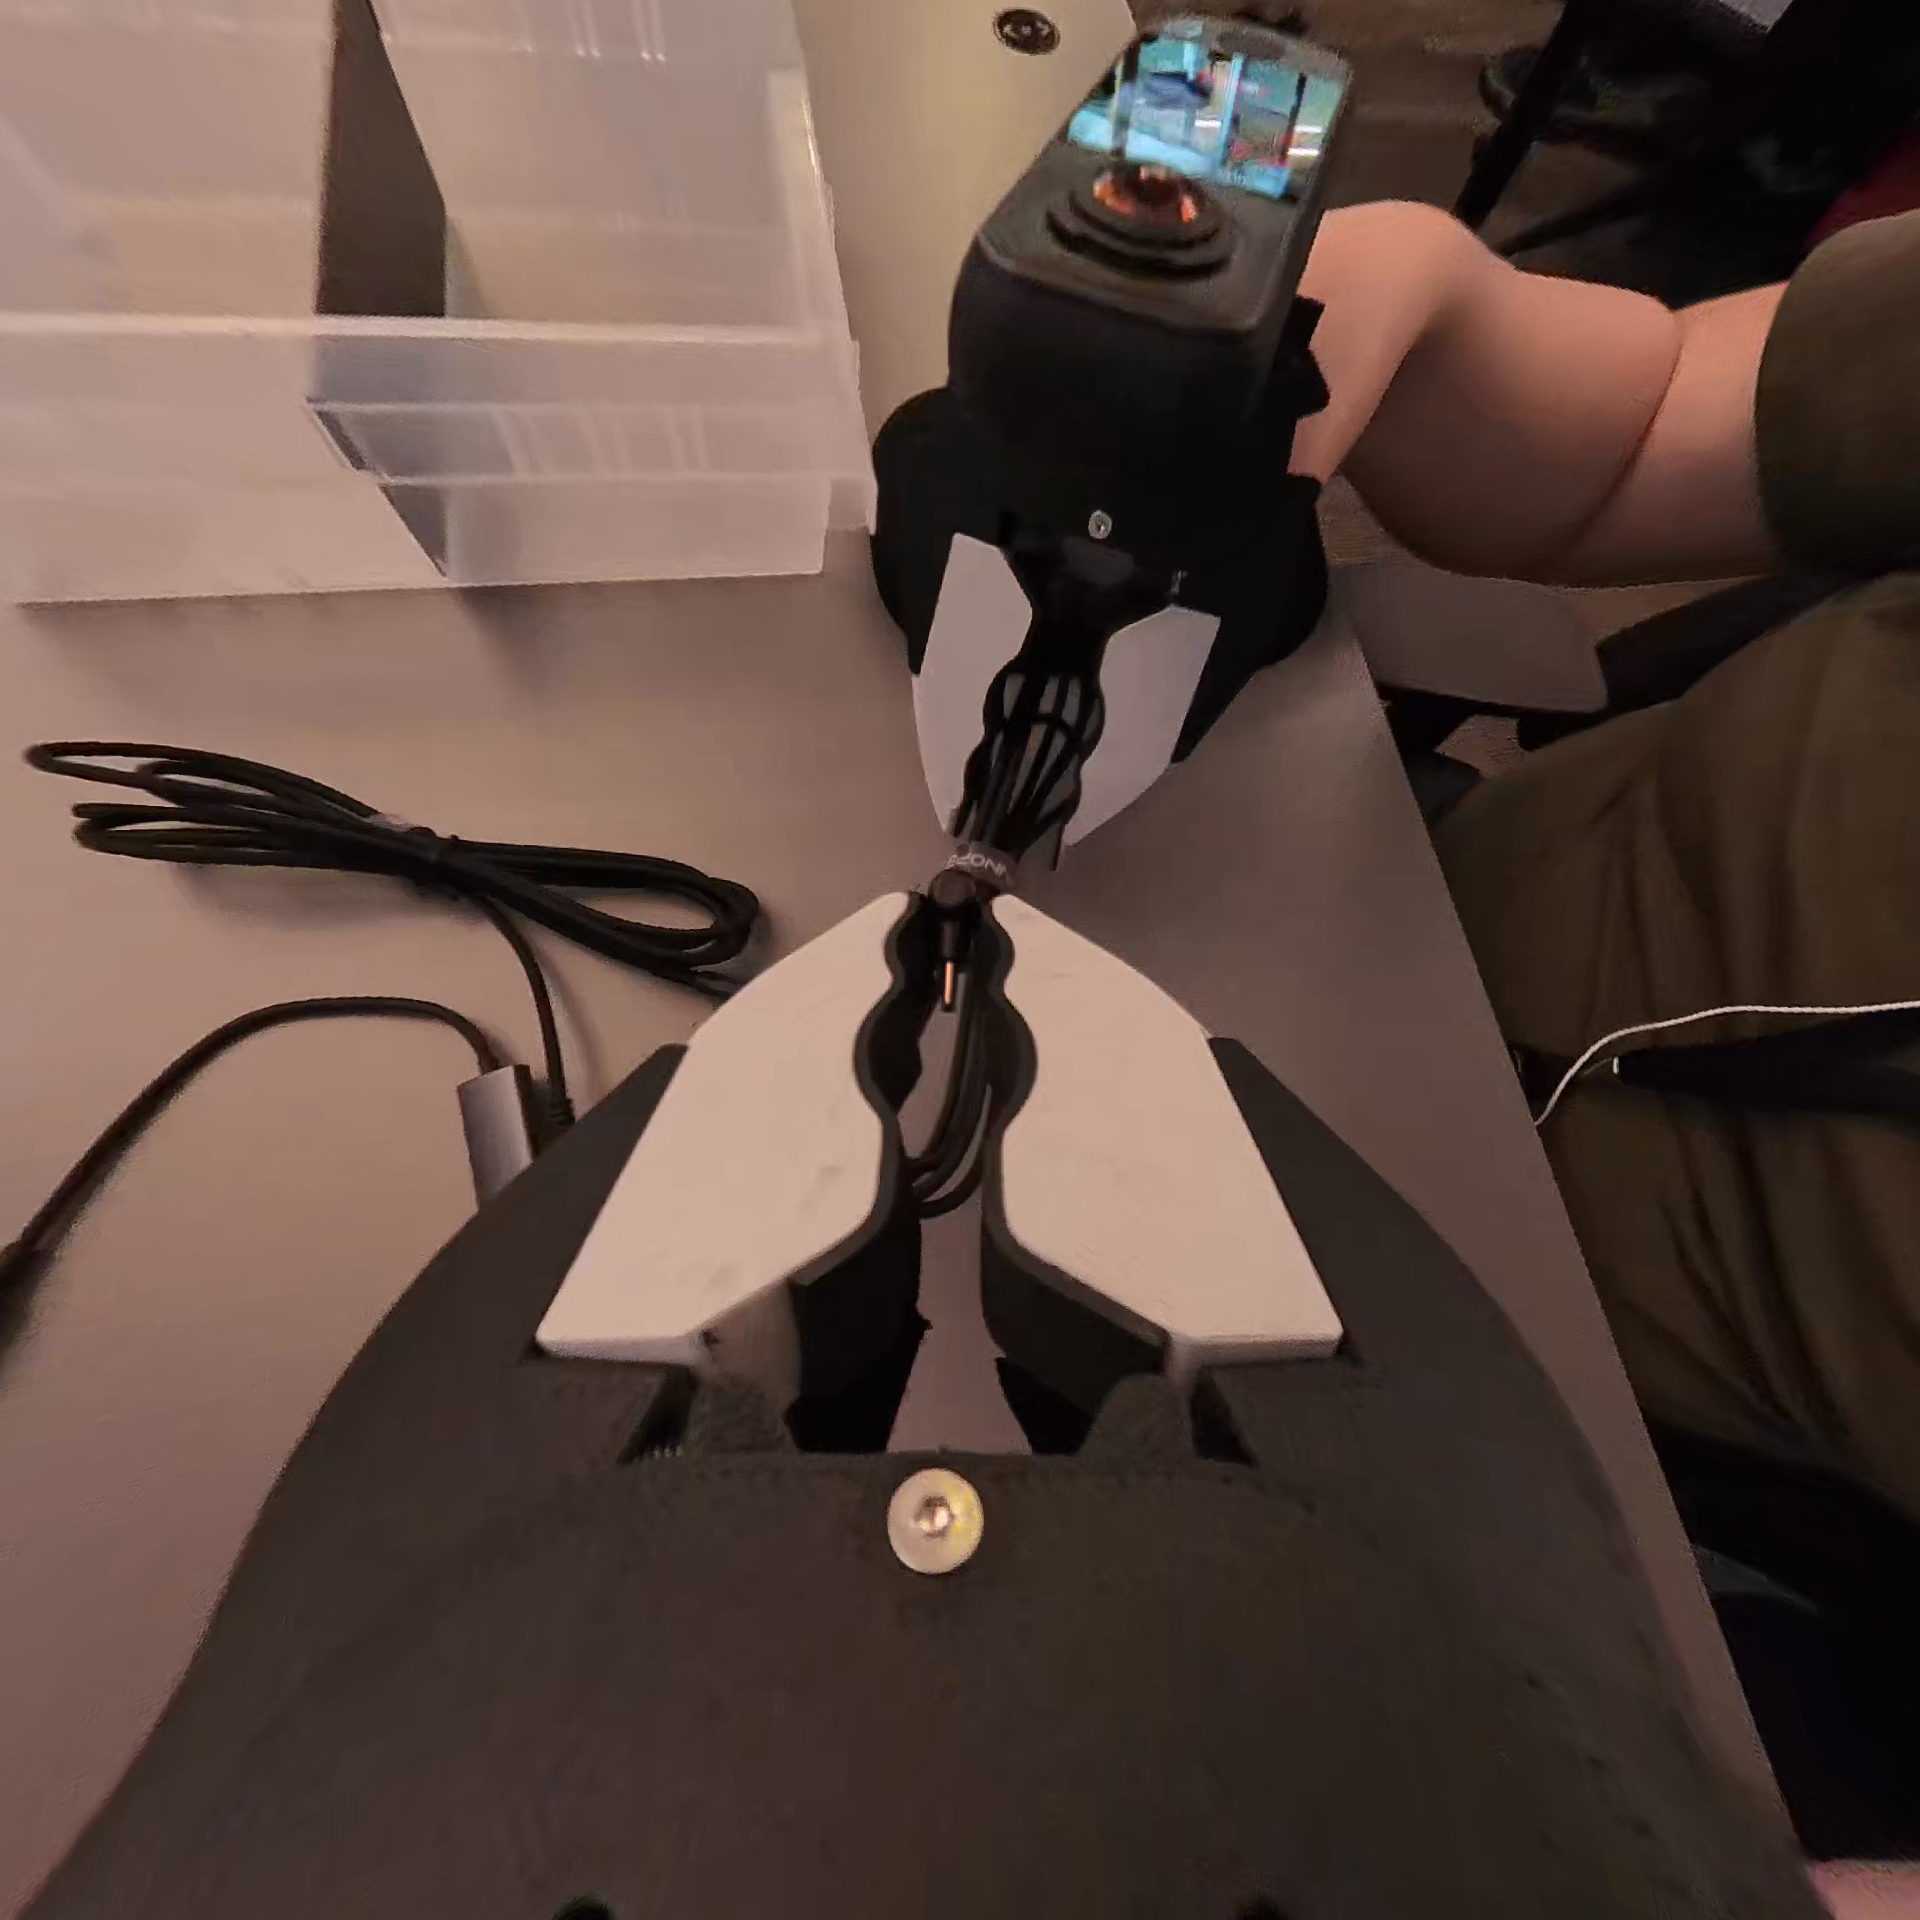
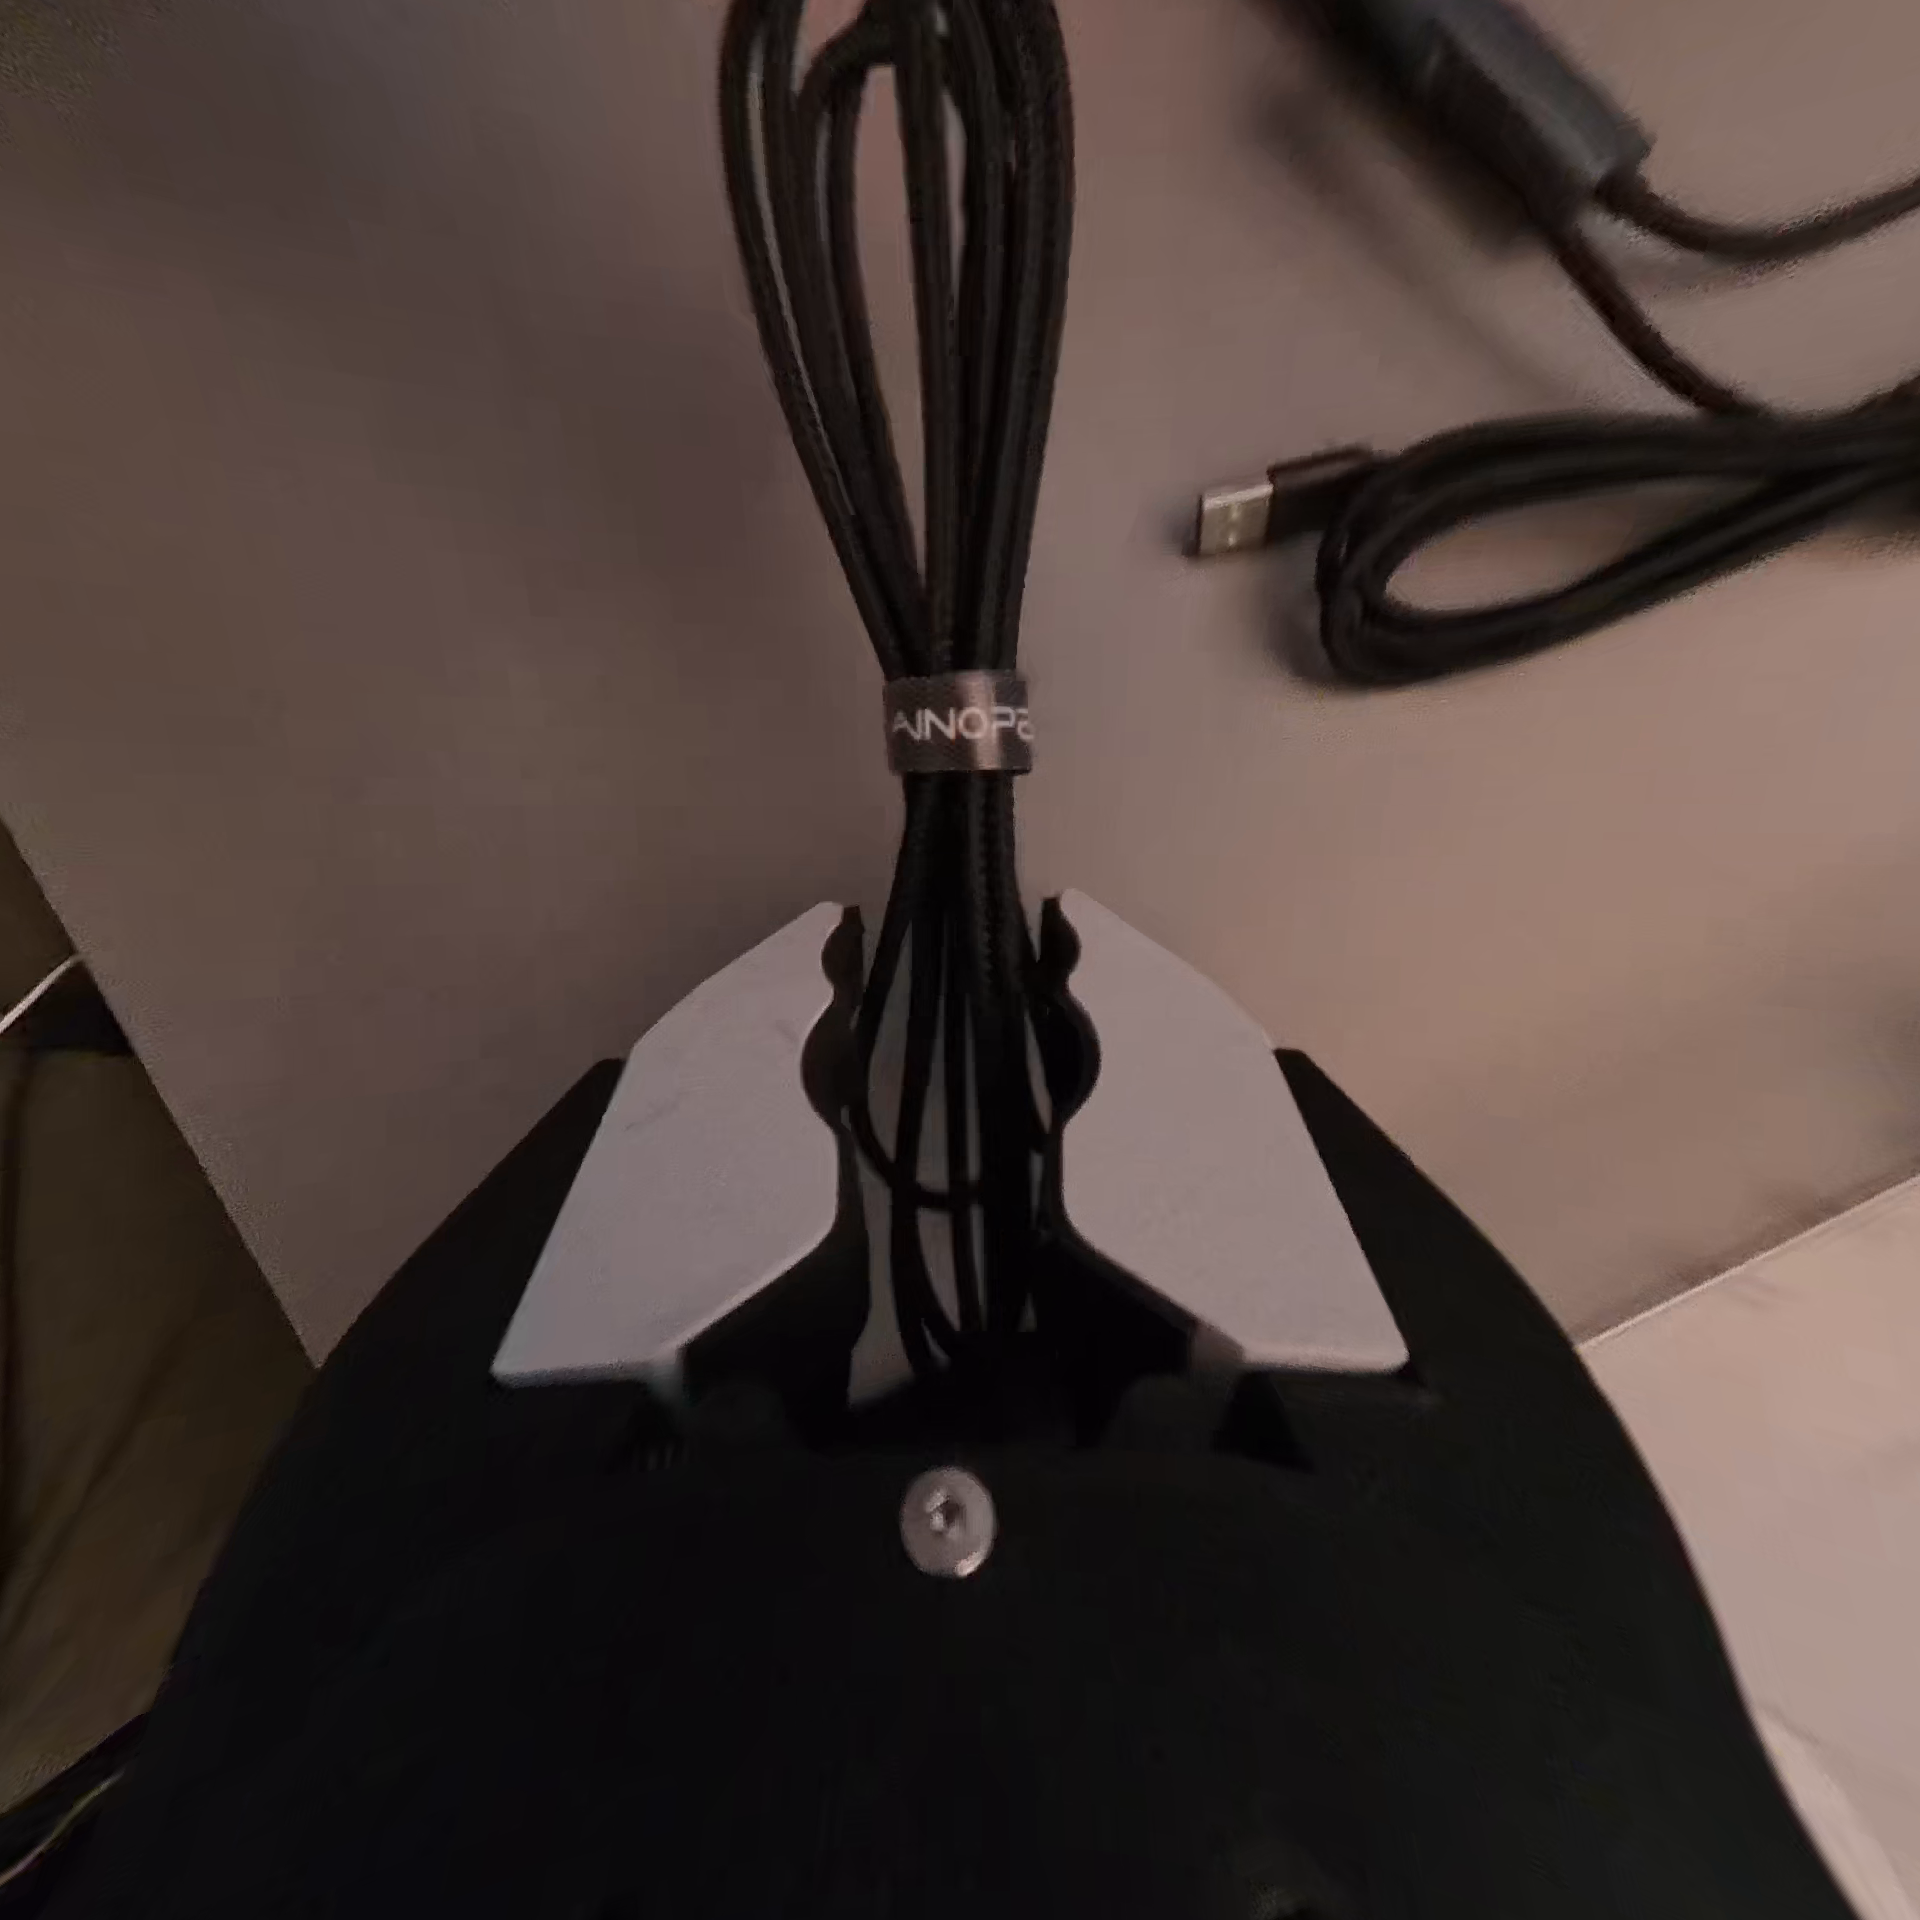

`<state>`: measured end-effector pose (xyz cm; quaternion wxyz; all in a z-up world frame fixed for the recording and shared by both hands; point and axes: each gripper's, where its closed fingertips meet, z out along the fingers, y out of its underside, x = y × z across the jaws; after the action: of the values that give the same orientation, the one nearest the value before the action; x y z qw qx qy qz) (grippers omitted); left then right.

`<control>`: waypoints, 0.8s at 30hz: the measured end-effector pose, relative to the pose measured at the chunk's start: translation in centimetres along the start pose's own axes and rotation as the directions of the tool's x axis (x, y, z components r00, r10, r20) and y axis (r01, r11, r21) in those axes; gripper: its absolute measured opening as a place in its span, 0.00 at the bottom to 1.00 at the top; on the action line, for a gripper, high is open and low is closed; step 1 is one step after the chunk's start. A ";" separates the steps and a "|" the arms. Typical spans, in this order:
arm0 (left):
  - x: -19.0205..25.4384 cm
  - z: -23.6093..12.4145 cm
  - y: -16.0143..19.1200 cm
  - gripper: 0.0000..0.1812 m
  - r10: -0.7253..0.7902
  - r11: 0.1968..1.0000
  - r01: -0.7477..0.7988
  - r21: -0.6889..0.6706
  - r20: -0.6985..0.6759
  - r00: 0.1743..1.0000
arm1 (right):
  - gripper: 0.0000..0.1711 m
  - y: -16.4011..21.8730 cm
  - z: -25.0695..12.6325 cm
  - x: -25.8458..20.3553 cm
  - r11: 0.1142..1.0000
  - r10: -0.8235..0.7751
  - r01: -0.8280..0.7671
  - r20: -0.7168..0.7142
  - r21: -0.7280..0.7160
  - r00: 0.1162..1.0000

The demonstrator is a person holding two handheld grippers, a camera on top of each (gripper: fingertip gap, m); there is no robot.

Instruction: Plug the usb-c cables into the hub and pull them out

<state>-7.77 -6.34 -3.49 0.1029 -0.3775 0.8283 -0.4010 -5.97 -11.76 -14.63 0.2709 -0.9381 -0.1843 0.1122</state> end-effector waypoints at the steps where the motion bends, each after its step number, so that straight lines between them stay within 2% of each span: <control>1: -0.2 0.5 0.2 0.04 -0.002 1.000 0.002 -0.007 -0.003 1.000 | 0.21 0.1 -0.2 0.1 1.000 0.022 -0.022 0.005 0.005 1.000; 5: -1.1 1.3 0.9 0.04 -0.003 1.000 0.004 -0.028 0.027 1.000 | 0.25 -1.9 -3.1 0.9 0.991 0.073 -0.070 -0.024 0.115 0.997; 7: -1.3 1.4 1.0 0.04 -0.005 1.000 0.006 -0.026 0.032 0.999 | 0.25 -5.1 -5.1 1.1 0.961 0.004 0.013 -0.061 0.277 0.998; 9: -1.5 1.3 0.8 0.04 -0.010 1.000 0.010 -0.012 0.035 0.999 | 0.24 -8.9 -6.1 0.2 0.876 -0.133 0.154 -0.079 0.457 0.988; 10: -1.5 1.3 0.8 0.04 -0.016 1.000 0.016 -0.006 0.033 0.999 | 0.23 -9.9 -5.8 -0.2 0.851 -0.193 0.207 -0.077 0.483 0.978; 13: -1.7 1.4 0.9 0.04 -0.026 1.000 0.026 -0.005 0.033 0.999 | 0.22 -10.3 -3.2 1.2 0.900 -0.220 0.224 -0.054 0.374 0.974; 17: -2.0 1.4 1.0 0.04 -0.031 0.999 0.031 -0.008 0.050 0.998 | 0.14 -11.1 -2.2 1.2 0.902 -0.182 0.123 0.108 0.413 0.977; 18: -2.2 1.3 1.0 0.04 -0.032 0.999 0.033 -0.001 0.062 0.998 | 0.09 -11.2 -2.2 1.0 0.899 -0.177 0.102 0.140 0.426 0.974; 21: -2.8 0.2 1.3 0.04 -0.039 0.999 0.040 -0.020 0.088 0.995 | 0.05 -11.5 -2.2 1.7 0.872 -0.148 0.082 0.101 0.482 0.984; 24: -5.2 -2.6 2.6 0.09 -0.003 0.997 0.021 -0.070 0.244 0.970 | 0.04 -10.3 -1.1 1.7 0.895 -0.165 0.112 0.087 0.431 0.982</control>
<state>-6.84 -0.12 -4.34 0.1877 -0.4324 0.8209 -0.3223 -6.99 -3.44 -8.24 0.4641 -0.8326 -0.2378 0.1869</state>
